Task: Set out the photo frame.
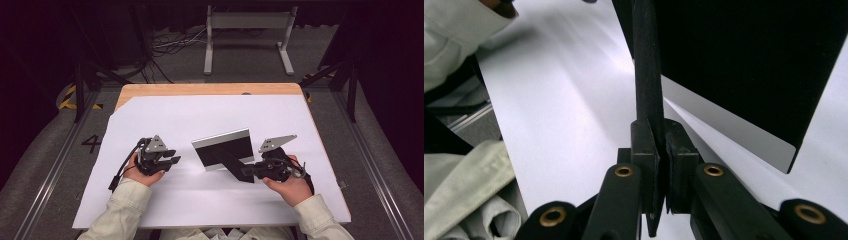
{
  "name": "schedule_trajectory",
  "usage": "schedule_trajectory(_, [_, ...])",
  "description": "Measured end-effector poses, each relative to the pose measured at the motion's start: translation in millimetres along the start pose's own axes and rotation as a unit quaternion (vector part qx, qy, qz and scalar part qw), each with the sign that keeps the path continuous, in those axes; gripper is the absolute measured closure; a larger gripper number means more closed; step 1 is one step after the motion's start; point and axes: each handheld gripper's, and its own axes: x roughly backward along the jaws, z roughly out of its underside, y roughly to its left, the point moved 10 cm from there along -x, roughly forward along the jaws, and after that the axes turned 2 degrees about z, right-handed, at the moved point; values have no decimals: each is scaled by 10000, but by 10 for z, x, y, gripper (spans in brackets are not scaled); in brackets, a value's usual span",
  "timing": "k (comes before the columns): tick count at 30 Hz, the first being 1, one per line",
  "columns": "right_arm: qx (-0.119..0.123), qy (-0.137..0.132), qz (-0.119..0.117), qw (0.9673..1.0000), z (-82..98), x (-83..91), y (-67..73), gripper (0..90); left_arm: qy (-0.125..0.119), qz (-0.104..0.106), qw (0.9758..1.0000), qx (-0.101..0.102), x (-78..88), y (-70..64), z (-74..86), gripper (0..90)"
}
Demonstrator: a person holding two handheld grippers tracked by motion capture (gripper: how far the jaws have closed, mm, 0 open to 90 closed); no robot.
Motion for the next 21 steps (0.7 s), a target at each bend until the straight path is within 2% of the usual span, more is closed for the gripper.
schedule_trajectory(6, [157, 195, 45, 9997, 60, -12, 1, 847, 4, -1, 10000, -2, 2, -1, 0, 679])
schedule_trajectory(16, [554, 555, 173, 9968, 190, -39, -16, 840, 17, 2, 10000, -20, -3, -5, 2, 678])
schedule_trajectory(21, [716, 623, 215, 9953, 213, -46, -17, 840, 20, -3, 10000, -28, -4, -2, 1, 678])
